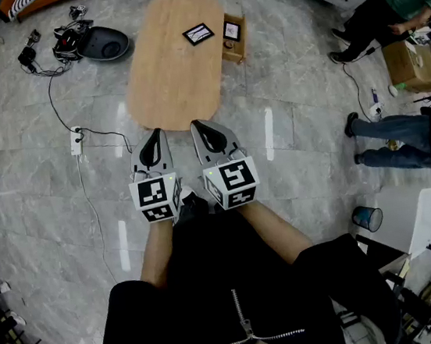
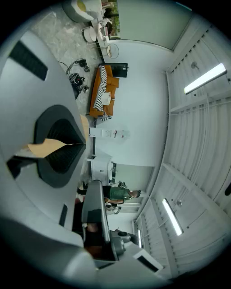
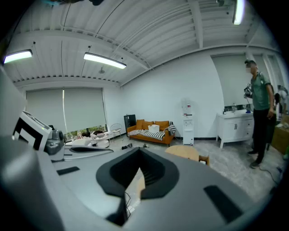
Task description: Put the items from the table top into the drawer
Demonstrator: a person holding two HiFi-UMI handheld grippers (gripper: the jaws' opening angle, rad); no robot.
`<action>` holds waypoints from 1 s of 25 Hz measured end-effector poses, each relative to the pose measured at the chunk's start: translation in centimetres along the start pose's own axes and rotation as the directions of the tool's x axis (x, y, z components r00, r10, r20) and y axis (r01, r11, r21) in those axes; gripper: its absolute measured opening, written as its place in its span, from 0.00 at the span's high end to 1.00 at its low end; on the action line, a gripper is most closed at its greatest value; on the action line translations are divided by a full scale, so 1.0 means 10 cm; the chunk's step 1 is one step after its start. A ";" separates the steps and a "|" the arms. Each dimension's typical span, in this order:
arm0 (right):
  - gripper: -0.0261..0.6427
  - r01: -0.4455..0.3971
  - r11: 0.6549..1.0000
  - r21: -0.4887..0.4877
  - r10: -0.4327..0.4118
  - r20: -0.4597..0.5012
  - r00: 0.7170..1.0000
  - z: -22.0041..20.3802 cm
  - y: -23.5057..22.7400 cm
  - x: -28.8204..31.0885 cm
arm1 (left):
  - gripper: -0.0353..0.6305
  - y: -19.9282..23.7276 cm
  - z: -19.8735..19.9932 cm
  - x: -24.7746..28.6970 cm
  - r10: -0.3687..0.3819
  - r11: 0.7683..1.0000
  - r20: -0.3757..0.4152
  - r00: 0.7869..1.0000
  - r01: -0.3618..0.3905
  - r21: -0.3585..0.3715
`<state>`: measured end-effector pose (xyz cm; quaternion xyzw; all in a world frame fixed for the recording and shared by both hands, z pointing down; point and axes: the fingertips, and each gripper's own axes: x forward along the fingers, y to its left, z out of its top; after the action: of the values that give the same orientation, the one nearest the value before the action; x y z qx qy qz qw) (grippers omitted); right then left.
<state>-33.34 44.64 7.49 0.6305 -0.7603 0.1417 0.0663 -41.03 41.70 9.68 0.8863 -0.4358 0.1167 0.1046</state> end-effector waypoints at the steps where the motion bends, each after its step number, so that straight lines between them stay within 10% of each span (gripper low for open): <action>1: 0.95 0.009 1.000 0.001 -0.009 0.000 1.000 -0.01 -0.03 -0.03 | 0.92 -0.06 -0.01 0.02 -0.012 1.000 -0.002 1.000 0.012 0.001; 25: 0.95 0.213 0.964 0.156 -0.209 -0.044 0.977 -0.31 -0.79 -0.38 | 0.92 -0.77 -0.26 0.54 -0.223 0.973 -0.098 0.970 0.227 0.031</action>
<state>-25.12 47.83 10.43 0.7092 -0.6741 0.2027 0.0405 -32.01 42.97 13.12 0.9255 -0.3244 0.1548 0.1191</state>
